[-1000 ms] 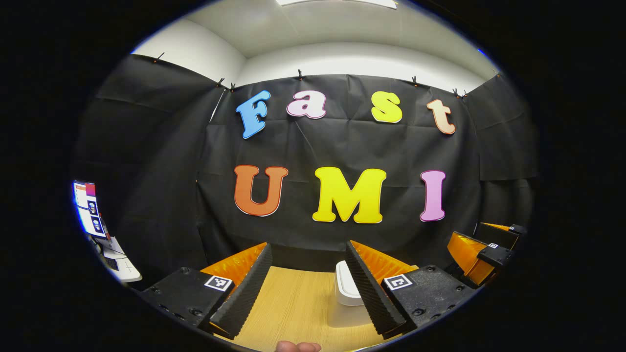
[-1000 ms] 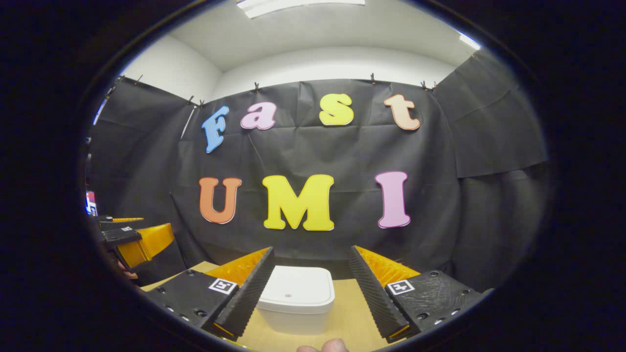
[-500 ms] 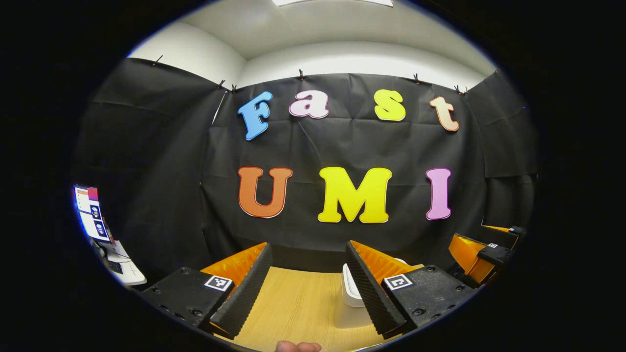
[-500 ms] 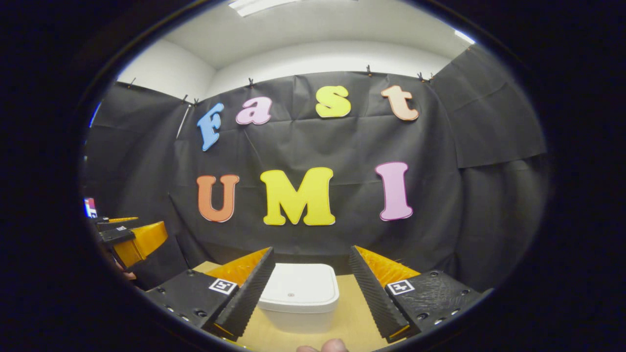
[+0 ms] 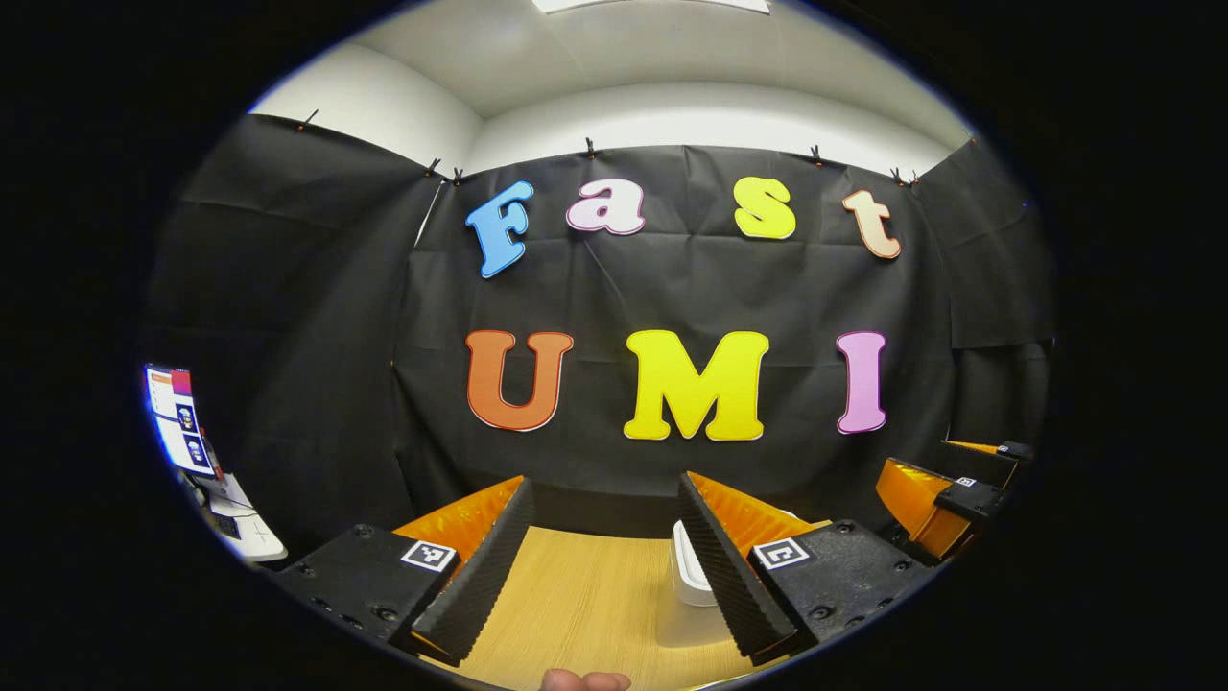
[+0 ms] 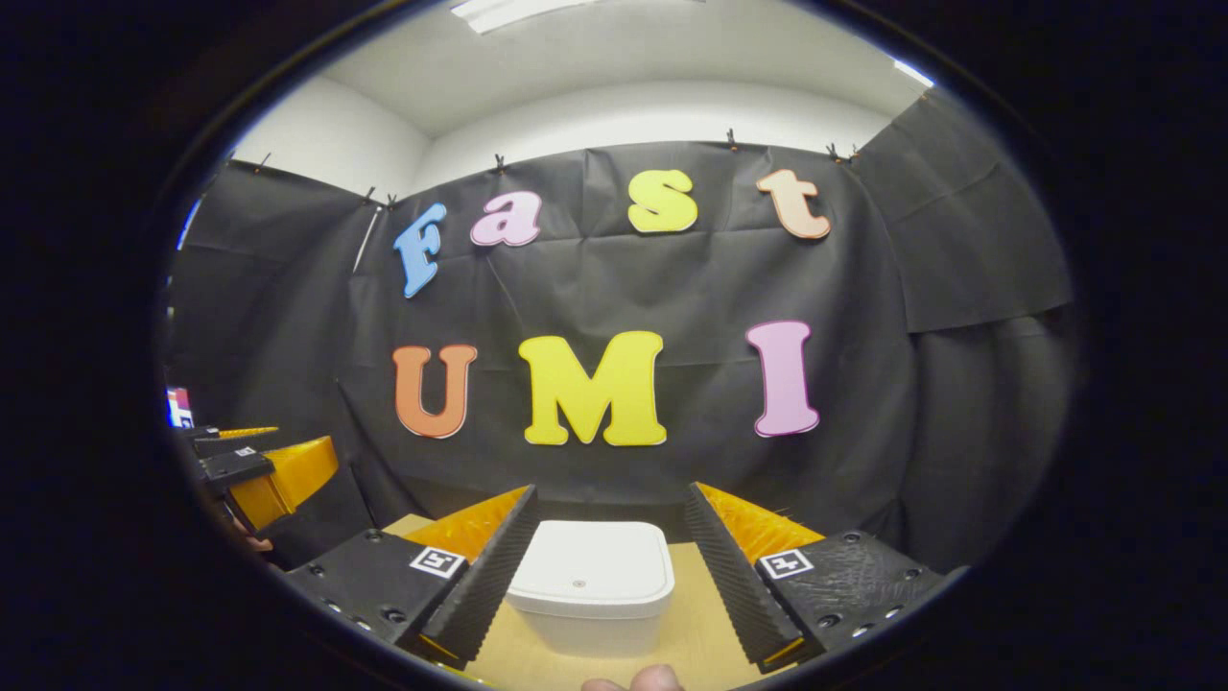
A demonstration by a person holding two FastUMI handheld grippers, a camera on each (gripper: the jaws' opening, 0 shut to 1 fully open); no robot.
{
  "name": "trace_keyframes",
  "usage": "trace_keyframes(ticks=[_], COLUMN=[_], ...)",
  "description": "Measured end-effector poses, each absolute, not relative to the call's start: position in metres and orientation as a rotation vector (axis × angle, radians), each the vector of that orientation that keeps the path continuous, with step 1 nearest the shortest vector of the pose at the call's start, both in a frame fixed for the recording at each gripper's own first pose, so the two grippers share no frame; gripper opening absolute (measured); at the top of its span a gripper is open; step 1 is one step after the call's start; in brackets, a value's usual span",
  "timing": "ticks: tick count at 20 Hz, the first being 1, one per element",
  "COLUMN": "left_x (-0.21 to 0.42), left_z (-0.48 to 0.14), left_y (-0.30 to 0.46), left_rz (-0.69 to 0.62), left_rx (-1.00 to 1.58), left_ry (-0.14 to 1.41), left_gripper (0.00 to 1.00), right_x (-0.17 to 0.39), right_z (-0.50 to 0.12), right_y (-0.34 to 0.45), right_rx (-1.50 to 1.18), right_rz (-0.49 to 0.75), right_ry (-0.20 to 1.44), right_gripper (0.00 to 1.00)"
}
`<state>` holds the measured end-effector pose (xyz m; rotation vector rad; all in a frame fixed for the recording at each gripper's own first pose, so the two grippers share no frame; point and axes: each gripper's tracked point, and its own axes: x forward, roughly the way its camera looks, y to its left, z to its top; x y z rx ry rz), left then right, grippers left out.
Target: Press the lid of the desktop garbage bin to open it, pick up the crumpled paper on the desktop and throw it into the bin, then pick up the pop can on the desktop and drop it into the bin, and finally close the garbage bin lid.
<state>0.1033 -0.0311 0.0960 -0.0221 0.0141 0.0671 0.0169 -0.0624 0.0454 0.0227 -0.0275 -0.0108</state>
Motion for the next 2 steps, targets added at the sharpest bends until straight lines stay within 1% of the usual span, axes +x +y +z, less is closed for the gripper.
trace_keyframes(ticks=[2], left_x=[0.1039], left_z=[0.0971], left_y=[-0.0329], left_rz=[0.063], left_rx=[-0.022], left_ry=[0.015], left_gripper=[0.96], right_x=[0.0170], right_z=[0.0487], right_y=[-0.0619], right_rx=[0.023], right_rz=[-0.012], right_ry=[-0.034], right_gripper=[0.95])
